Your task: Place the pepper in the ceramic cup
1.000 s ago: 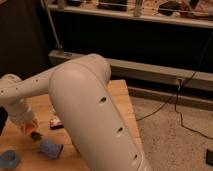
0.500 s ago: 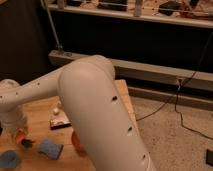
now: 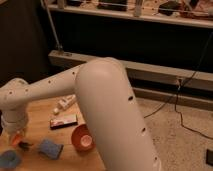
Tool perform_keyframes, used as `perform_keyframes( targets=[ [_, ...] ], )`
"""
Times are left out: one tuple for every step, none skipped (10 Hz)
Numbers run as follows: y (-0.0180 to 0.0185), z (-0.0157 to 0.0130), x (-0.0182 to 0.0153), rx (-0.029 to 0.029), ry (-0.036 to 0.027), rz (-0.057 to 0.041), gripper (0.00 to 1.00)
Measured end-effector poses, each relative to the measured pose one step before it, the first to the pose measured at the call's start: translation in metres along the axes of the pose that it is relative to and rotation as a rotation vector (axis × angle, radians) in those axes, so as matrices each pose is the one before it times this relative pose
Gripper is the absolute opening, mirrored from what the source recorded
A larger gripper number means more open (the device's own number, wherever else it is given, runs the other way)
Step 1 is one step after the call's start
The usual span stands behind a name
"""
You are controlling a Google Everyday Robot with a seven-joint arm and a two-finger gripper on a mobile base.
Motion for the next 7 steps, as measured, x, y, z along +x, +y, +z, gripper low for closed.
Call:
perform_keyframes(
  targets=[
    [0.00388, -0.00106, -0.00037, -0.05363, -0.00250, -0.00934, 0.00],
    [0.00295, -0.00190, -0.00080, -0.06056, -0.00293, -0.01511, 0.00],
    [0.00087, -0.00137, -0.00048, -0.03342, -0.00128, -0.01551, 0.00],
    [0.00039, -0.00106, 0.00081, -0.03842, 0.00278, -0.02894, 0.00],
    [0.00015, -0.00038, 0.00134, -0.03880, 0.00102, -0.05105, 0.00],
    [-0.00008, -0.00053, 0.00043, -0.02706, -0.00451, -0.04793, 0.00],
    [0.00175, -0.00106, -0.00071, -0.03732, -0.01239, -0.07214, 0.00]
  ],
)
